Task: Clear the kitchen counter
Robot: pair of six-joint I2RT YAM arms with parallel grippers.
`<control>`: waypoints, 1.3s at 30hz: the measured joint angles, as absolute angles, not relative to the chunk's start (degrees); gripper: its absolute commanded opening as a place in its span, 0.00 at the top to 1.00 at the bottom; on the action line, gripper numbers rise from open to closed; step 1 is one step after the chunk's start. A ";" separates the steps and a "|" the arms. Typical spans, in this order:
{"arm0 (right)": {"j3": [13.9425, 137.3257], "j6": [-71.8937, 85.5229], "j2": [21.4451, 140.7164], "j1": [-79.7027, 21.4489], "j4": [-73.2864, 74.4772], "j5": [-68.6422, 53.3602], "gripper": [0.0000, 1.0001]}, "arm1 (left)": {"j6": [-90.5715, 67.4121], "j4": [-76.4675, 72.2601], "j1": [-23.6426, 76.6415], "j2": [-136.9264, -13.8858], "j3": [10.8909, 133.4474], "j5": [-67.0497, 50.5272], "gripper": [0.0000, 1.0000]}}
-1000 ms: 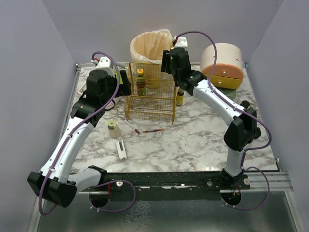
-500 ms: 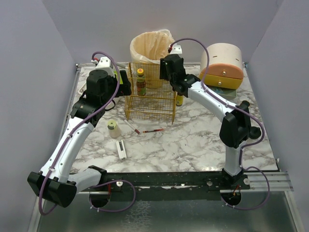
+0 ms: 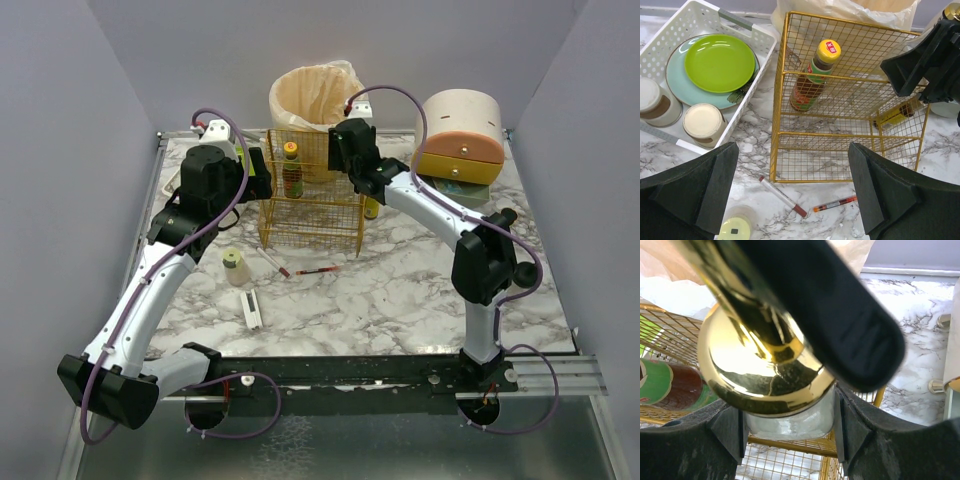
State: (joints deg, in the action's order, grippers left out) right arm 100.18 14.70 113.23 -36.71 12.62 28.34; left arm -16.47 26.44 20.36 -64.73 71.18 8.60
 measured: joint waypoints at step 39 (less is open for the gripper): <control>78.13 13.45 70.59 -18.26 26.44 31.03 0.17 | -16.05 26.72 20.21 -64.84 70.59 8.64 0.01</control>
State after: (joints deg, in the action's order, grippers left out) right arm 78.13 13.45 70.59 -18.26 26.44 31.03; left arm -16.05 26.72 20.21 -64.84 70.59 8.64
